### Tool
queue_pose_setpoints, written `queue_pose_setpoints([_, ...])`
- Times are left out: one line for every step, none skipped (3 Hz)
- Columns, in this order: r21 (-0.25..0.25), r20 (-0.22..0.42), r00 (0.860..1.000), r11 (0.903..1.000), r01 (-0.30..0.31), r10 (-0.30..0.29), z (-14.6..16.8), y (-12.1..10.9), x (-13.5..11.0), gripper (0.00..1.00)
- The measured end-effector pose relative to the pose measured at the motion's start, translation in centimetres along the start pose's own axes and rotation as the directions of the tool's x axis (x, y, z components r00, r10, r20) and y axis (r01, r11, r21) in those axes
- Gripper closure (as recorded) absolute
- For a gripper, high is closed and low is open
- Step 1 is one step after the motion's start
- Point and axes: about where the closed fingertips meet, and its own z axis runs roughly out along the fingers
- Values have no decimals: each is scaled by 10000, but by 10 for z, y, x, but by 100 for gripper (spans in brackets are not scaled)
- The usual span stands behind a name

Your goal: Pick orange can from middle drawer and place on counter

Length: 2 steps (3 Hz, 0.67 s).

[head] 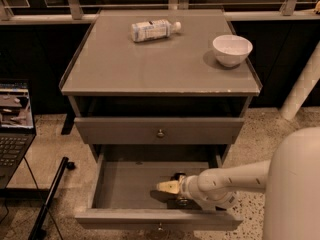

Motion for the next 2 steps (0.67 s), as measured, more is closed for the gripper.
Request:
queue_pose_setpoints([257, -200, 9998, 9996, -86, 91, 8, -9, 6, 0])
queue_pose_setpoints([818, -552, 9982, 9965, -178, 224, 15, -26, 20, 0])
